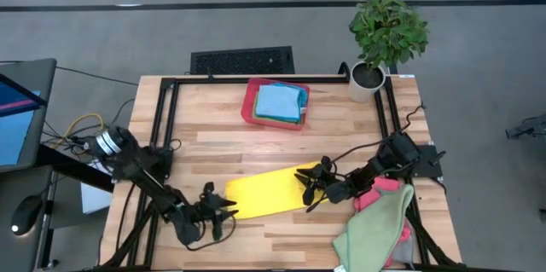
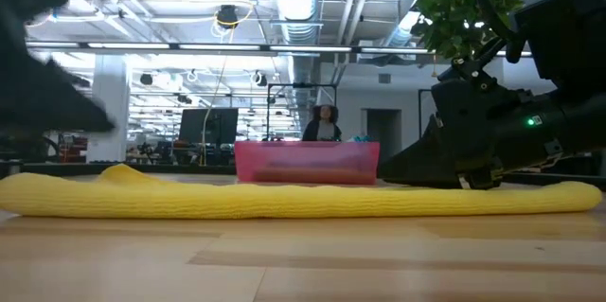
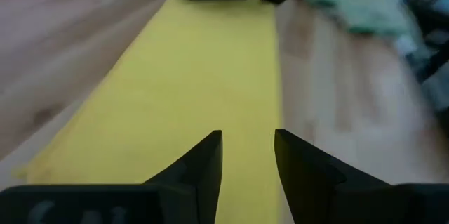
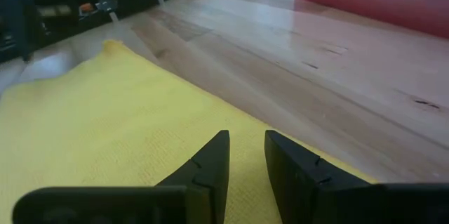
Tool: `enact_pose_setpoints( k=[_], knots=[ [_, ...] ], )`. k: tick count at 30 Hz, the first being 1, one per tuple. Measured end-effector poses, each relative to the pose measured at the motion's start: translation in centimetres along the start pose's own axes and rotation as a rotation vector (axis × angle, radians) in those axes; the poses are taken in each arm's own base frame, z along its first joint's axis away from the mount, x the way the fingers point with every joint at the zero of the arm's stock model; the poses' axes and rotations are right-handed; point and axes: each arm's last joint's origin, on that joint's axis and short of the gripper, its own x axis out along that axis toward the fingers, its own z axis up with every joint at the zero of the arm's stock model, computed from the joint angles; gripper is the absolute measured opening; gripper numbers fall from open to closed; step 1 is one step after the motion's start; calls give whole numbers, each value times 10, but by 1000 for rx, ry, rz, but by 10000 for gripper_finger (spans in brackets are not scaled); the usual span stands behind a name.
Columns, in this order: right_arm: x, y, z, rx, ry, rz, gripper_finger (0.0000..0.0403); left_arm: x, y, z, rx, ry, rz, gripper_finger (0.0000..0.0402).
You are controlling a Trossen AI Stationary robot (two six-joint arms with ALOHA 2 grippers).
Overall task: Fold microfiber towels
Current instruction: Fold the yellow microfiber cloth
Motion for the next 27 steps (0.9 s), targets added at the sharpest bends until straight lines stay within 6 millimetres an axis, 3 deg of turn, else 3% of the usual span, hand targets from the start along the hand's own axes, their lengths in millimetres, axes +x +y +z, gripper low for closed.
enact_pose_setpoints(
  k=[5, 11, 21, 27],
  knots=[
    [0, 0, 0, 0, 0, 0, 118, 26, -11, -37, 44, 25, 40, 123],
    [0, 0, 0, -1, 0, -1, 118, 33, -17, -53, 56, -9, 92, 123],
    [-1, 0, -2, -51, 9, 2, 118, -3, -21, -30, 22, 141, 59, 123],
    [-8, 10, 26, -70, -68, 59, 118, -11, -28, -7, 24, 89, 18, 123]
  ],
)
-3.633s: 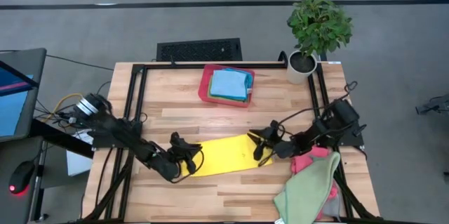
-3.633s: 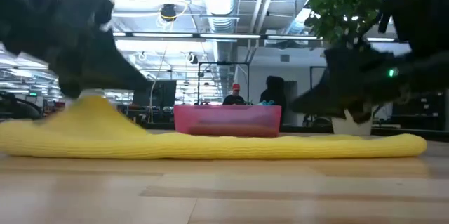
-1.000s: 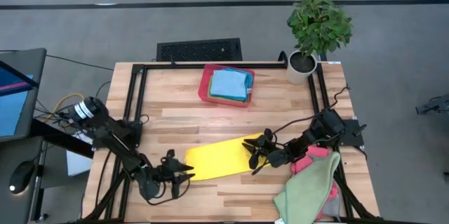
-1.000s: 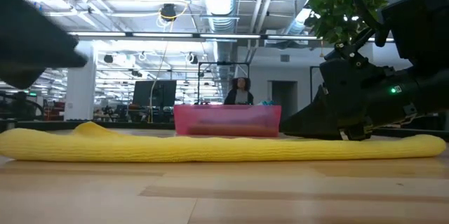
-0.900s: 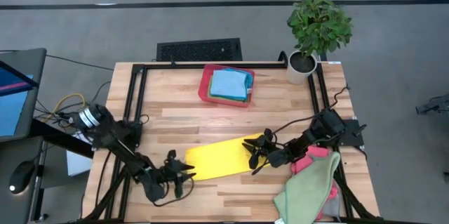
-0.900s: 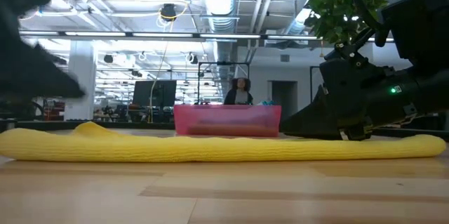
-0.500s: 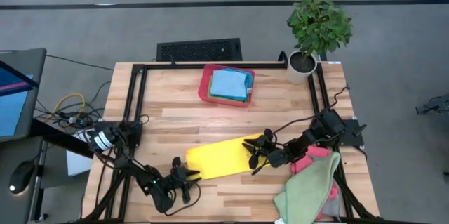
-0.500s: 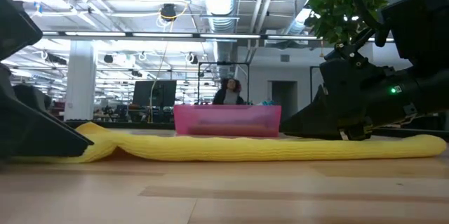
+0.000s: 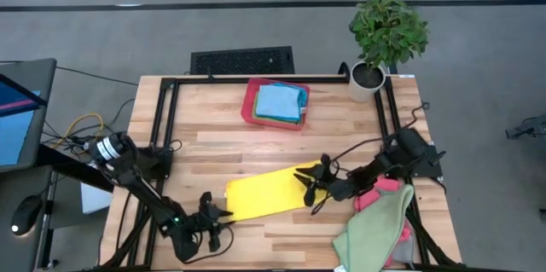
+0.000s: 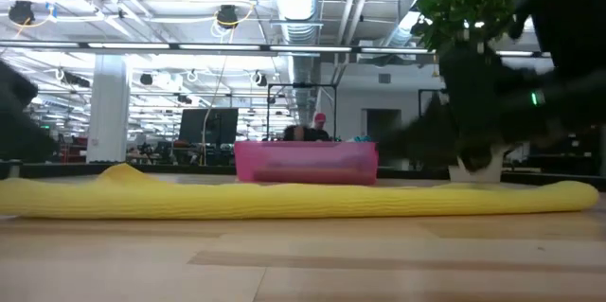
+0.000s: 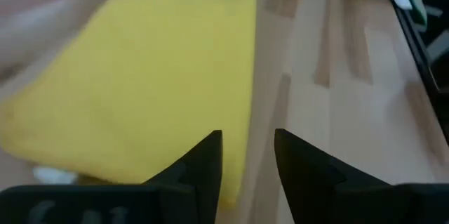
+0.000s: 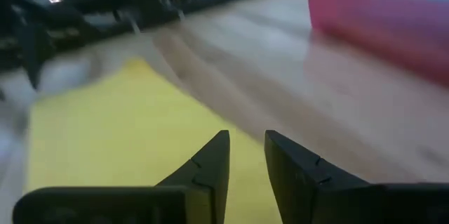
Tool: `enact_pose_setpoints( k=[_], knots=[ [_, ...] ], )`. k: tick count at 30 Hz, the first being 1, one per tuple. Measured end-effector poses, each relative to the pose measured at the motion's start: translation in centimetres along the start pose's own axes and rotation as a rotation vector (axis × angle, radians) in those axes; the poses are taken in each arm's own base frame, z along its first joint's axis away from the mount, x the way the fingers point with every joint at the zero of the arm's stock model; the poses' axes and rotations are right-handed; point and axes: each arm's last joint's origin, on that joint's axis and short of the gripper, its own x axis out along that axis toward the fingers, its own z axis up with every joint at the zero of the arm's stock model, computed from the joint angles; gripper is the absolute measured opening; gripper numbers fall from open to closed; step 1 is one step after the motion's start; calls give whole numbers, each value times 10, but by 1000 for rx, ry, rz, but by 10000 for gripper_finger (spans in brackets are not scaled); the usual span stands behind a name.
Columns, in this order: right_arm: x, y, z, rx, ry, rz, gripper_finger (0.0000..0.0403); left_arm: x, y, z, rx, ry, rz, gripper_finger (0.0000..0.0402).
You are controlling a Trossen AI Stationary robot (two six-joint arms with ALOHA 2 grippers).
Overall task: Fold microfiber towels
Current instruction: Fold the yellow microfiber cloth
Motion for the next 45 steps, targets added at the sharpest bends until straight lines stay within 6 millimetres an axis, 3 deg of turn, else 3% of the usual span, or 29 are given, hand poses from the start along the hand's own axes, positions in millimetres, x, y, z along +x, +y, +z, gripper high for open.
enact_pose_setpoints(
  k=[6, 11, 16, 22, 25, 28, 38, 41, 45],
  knots=[
    [-18, 16, 22, -47, -37, 97, 118, -1, -1, 8, -17, -72, 19, 123],
    [-37, 29, -8, -54, 73, 170, 118, 4, 2, 0, -22, -115, 62, 123],
    [-54, 27, -48, -28, 112, 85, 118, 15, 6, -17, -38, -114, 91, 123],
    [-56, 28, -56, -25, 91, 67, 118, 26, 12, -30, -73, -68, 115, 123],
    [-57, 31, -45, -36, 89, 105, 118, 26, 12, -28, -78, -53, 110, 123],
    [-57, 38, -22, -50, 43, 141, 118, 22, 8, -20, -82, -43, 84, 123],
    [-67, 59, 52, -205, -80, 235, 120, -7, -6, 28, 19, 1, -88, 134],
    [-69, 68, 67, -303, -21, 225, 129, -16, -9, 39, 38, 74, -195, 148],
    [-70, 72, 72, -383, 183, 207, 159, -19, -9, 41, 33, 131, -238, 163]
  ],
)
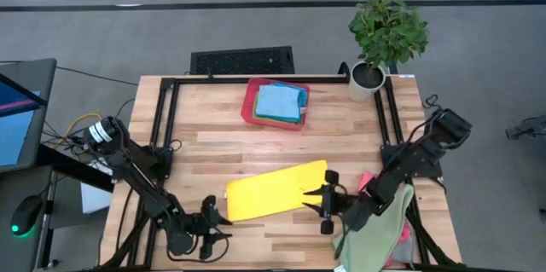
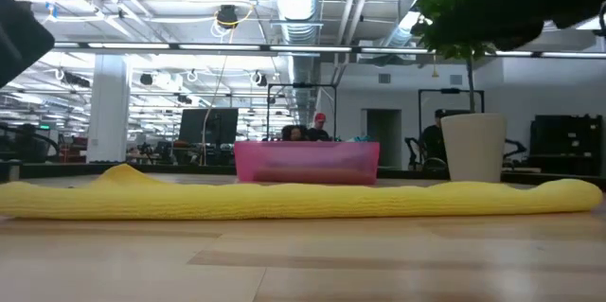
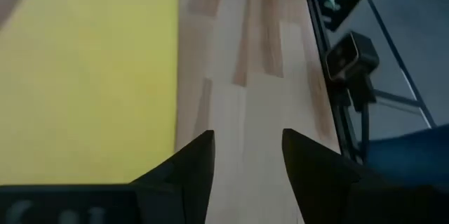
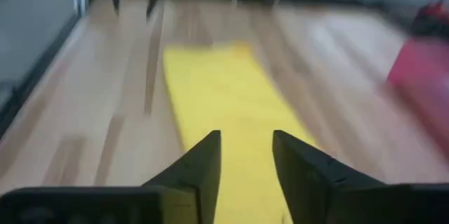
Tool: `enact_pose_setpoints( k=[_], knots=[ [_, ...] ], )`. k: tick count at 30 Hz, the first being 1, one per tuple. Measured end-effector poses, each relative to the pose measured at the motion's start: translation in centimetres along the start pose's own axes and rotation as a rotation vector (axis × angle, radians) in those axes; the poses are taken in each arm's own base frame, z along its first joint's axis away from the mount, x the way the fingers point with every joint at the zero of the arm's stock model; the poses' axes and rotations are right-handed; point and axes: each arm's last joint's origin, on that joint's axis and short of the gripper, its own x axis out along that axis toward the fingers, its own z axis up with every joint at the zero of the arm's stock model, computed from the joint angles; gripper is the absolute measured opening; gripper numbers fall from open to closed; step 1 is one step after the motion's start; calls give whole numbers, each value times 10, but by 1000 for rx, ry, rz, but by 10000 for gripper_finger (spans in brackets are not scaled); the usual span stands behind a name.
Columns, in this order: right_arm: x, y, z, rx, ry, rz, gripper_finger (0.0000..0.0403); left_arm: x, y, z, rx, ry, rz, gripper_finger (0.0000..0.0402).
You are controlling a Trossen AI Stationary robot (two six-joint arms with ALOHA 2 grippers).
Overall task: Fold microfiber towels
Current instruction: Fold the yellow microfiber cloth
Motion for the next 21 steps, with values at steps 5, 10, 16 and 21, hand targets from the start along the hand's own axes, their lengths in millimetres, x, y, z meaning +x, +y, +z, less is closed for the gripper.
enact_pose_setpoints(
  k=[5, 10, 16, 21],
  knots=[
    [-6, 3, -8, 39, 235, 98, 209, 5, 1, -6, -4, 46, -9, 181],
    [-21, 5, -26, 33, 399, 99, 227, 15, 3, -12, 9, 25, 30, 201],
    [-36, -2, -43, -89, 497, -25, 216, 24, 8, -12, 12, 40, 61, 206],
    [-37, -8, -50, -78, 512, -82, 206, 27, 11, -8, -15, 29, 77, 206]
  ],
)
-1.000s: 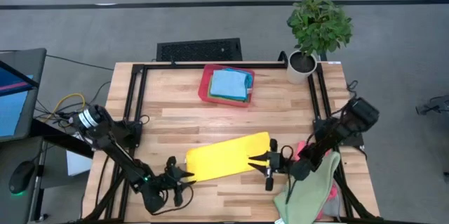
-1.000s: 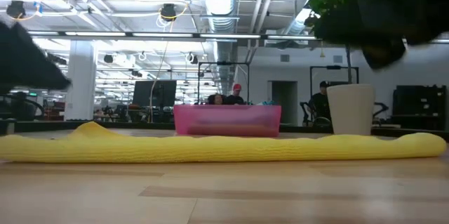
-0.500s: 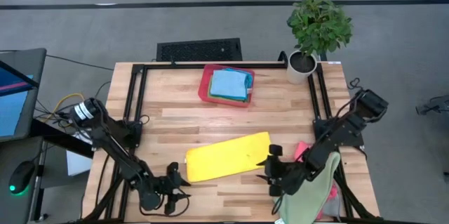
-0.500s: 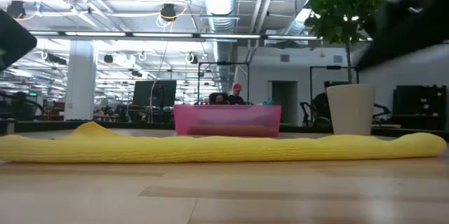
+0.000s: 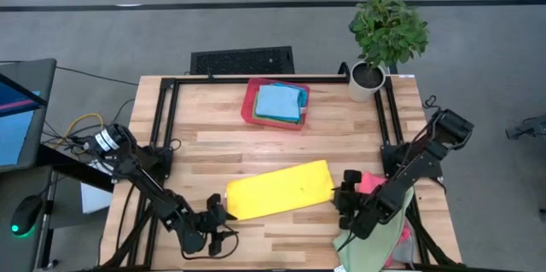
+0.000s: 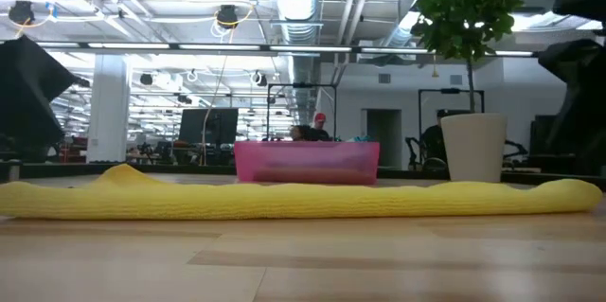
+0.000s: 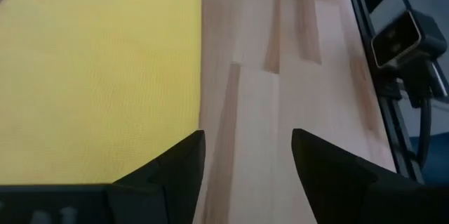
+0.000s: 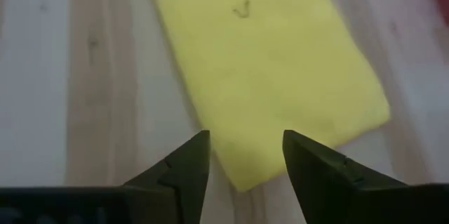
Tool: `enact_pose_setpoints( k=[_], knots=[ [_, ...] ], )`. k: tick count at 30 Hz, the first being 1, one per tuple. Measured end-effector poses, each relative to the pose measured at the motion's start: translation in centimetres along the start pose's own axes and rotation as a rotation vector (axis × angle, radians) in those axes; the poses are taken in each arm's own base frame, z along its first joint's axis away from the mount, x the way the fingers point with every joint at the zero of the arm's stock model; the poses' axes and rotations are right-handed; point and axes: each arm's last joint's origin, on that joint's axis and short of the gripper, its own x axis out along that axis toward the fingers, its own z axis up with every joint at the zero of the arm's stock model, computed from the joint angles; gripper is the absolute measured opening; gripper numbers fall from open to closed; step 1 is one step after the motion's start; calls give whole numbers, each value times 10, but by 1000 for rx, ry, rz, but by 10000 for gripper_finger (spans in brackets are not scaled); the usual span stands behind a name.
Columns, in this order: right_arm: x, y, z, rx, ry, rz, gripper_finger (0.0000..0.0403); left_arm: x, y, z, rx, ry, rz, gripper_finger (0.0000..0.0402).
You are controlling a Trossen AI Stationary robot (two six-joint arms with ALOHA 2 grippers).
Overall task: Fold microfiber towels
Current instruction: Fold the yellow microfiber cloth
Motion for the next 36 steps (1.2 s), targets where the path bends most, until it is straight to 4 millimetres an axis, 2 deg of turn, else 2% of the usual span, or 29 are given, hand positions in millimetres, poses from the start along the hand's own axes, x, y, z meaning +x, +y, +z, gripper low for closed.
enact_pose_setpoints(
  k=[3, 7, 12, 19, 29, 36],
  knots=[
    [-1, -1, -5, 14, -79, -68, 194, 2, 1, 4, -30, -15, -1, 206],
    [1, -4, -27, 123, -192, -143, 172, 2, -1, 9, -27, -89, 13, 206],
    [9, -2, -50, 254, -271, -49, 156, 2, 1, 12, -33, -157, 69, 206],
    [21, -10, -67, 301, -278, 8, 141, 2, 2, 13, -34, -205, 113, 206],
    [23, -11, -73, 306, -187, 69, 119, 2, 3, 13, -28, -212, 121, 206],
    [9, -3, -56, 310, -230, 79, 116, 2, 0, 18, -2, -257, 118, 206]
  ],
)
